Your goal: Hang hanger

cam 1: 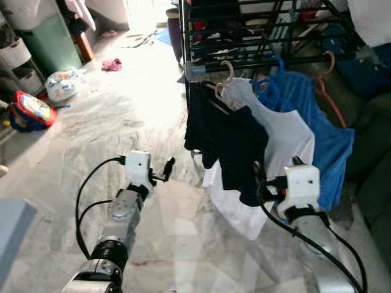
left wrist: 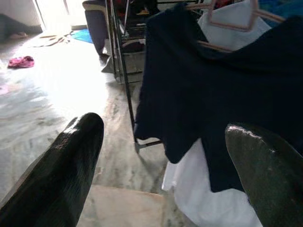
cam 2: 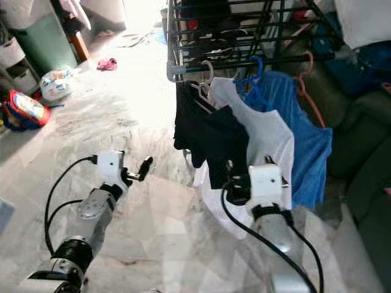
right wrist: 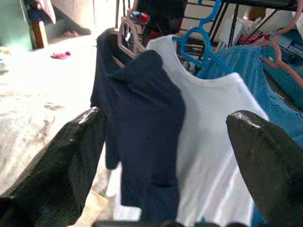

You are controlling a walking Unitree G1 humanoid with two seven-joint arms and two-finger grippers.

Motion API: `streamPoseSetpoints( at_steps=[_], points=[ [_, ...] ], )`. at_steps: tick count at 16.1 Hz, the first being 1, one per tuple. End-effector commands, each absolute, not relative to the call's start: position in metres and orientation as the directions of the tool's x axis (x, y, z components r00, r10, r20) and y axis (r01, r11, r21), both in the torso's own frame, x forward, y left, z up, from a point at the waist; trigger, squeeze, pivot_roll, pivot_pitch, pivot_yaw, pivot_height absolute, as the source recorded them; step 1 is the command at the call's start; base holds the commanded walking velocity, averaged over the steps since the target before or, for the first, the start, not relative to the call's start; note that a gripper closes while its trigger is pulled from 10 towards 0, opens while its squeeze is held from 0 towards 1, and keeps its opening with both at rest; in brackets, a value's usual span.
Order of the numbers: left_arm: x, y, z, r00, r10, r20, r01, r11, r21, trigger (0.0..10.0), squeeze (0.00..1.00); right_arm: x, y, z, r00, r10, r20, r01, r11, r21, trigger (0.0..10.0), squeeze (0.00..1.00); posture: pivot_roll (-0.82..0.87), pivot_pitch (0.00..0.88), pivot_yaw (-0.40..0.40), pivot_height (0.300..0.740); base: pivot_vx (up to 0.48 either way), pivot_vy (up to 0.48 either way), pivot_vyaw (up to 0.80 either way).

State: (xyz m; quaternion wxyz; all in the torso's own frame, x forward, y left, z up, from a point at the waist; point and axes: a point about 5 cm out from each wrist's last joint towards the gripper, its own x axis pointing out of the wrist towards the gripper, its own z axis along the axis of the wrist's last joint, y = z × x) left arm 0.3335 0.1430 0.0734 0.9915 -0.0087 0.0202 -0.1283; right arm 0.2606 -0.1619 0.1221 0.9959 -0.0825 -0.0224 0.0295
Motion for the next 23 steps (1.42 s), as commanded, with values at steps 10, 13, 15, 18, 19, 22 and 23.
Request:
streamPoseSetpoints(
  at_steps=[10,13,15,18,19,22,23],
  points=[
    [0.327,0.133,0.07,0.944,-0.328,-0.023,0.328,0.944,-0.026,10.0,0.0,0.257,-0.171,0.127,0.997,0.005,0.075,0.009,0.984,-0.179,10.0,0.0,-0.14,0.113,0.1,0.74,0.0,0.217,0.0],
    [0.323,0.127,0.07,0.928,-0.372,-0.003,0.372,0.927,-0.055,10.0,0.0,0.255,-0.175,0.127,0.997,-0.013,0.08,0.028,0.982,-0.189,10.0,0.0,-0.14,0.098,0.098,0.74,0.201,0.0,0.0],
    [0.323,0.125,0.07,0.923,-0.384,0.0,0.383,0.922,-0.057,10.0,0.0,0.256,-0.176,0.127,0.997,-0.016,0.079,0.031,0.981,-0.194,10.0,0.0,-0.14,0.092,0.098,0.74,0.373,0.0,0.0],
    [0.324,0.124,0.071,0.921,-0.39,0.003,0.39,0.919,-0.062,10.0,0.0,0.258,-0.176,0.127,0.997,-0.019,0.08,0.034,0.98,-0.196,10.0,0.0,-0.15,0.086,0.1,0.74,0.425,0.0,0.0],
    [0.324,0.123,0.071,0.919,-0.393,0.005,0.393,0.917,-0.064,10.0,0.0,0.259,-0.177,0.127,0.997,-0.02,0.08,0.036,0.98,-0.197,10.0,0.0,-0.15,0.087,0.099,0.74,0.428,0.0,0.0],
    [0.322,0.12,0.07,0.914,-0.406,0.002,0.405,0.911,-0.079,10.0,0.0,0.258,-0.177,0.128,0.996,-0.026,0.083,0.042,0.98,-0.193,10.0,0.0,-0.15,0.093,0.099,0.74,0.431,0.0,0.0],
    [0.322,0.119,0.069,0.912,-0.409,0.001,0.408,0.909,-0.081,10.0,0.0,0.258,-0.177,0.128,0.996,-0.027,0.083,0.043,0.98,-0.194,10.0,0.0,-0.15,0.094,0.099,0.74,0.431,0.0,0.0]
  ],
)
